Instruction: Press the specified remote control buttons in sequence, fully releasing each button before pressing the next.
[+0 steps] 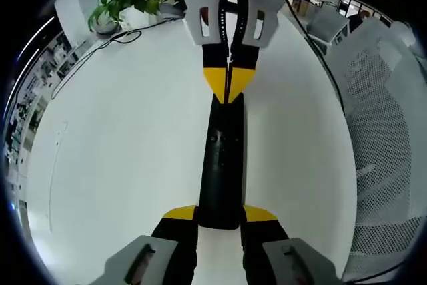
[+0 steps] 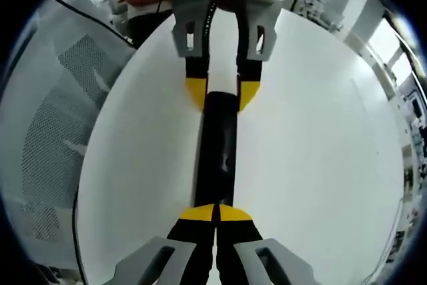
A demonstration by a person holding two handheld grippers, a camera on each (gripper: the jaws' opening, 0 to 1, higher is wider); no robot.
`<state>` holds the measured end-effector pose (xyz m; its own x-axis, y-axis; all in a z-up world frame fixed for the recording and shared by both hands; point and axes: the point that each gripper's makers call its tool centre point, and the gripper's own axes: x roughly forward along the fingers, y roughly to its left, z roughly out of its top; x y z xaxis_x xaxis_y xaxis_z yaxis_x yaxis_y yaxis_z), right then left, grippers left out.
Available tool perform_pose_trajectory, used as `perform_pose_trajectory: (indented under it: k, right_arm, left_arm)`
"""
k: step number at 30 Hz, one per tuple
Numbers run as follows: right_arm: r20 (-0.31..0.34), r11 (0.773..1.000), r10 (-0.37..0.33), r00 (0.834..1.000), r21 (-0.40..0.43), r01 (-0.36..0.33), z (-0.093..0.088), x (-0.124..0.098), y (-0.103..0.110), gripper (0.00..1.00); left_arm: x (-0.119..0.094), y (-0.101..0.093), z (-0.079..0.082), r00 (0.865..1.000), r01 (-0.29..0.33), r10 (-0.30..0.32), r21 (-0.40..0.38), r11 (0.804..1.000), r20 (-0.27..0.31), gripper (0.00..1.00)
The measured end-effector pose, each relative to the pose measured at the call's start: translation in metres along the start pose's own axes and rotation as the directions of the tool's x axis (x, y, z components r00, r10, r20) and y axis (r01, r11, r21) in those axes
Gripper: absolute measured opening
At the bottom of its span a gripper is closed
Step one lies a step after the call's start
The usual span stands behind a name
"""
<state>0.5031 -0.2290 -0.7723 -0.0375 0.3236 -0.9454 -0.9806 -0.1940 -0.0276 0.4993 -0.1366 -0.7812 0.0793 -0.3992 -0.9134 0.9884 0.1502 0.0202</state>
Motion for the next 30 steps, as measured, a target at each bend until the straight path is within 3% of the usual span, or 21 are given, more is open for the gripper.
perform_pose_trajectory:
  k: [8,30]
  right_arm:
    - [-0.015,1.000,0.007,1.000,0.000,-0.007,0.0002,0.0000,0.0006,0.00]
    - [0.024,1.000,-0.005,1.000,0.009,0.005,0.0020,-0.0014,0.0042,0.00]
  left_arm:
    - [0.0001,0.0004,0.0000,1.000,-0.001,0.001,0.000,1.000,-0.002,0.23]
    - [0.0002,-0.0006,-0.0008,1.000,-0.006,0.006,0.001,1.000,-0.010,0.23]
